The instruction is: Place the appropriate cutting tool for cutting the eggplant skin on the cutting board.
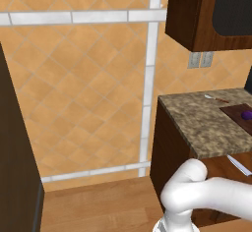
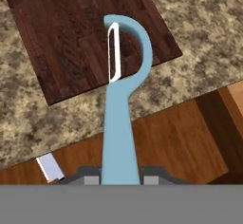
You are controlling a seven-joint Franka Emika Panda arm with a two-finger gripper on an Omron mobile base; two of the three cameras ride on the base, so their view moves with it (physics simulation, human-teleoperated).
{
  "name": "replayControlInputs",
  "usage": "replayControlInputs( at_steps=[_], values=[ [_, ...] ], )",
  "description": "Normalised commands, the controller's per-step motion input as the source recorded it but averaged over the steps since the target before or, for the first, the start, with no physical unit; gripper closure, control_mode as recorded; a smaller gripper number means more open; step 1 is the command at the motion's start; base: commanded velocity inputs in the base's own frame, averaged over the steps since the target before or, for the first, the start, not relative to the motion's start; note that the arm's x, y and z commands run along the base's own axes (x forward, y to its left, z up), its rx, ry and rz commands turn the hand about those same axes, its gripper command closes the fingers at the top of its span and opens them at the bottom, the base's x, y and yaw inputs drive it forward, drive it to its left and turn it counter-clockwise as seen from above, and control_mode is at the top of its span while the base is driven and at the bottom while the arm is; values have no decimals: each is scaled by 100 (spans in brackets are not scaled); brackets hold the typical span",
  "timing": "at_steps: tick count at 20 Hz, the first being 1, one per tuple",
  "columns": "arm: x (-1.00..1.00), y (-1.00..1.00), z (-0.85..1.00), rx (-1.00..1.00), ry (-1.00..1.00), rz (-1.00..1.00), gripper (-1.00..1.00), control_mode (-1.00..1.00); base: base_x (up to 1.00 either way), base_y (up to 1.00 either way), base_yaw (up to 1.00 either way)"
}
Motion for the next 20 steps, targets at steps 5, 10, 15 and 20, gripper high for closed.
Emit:
replayControlInputs(
  at_steps=[5, 10, 15, 20],
  values=[
    [34, 6, 0, -1, 0, -6, 100, -100, 0, 0, 0],
    [60, -23, 0, 2, 0, 0, 100, -100, 0, 0, 0],
    [75, -7, 1, 1, 0, 0, 100, -100, 0, 0, 0],
    [4, -1, -1, 0, 0, 0, 100, -100, 0, 0, 0]
  ],
)
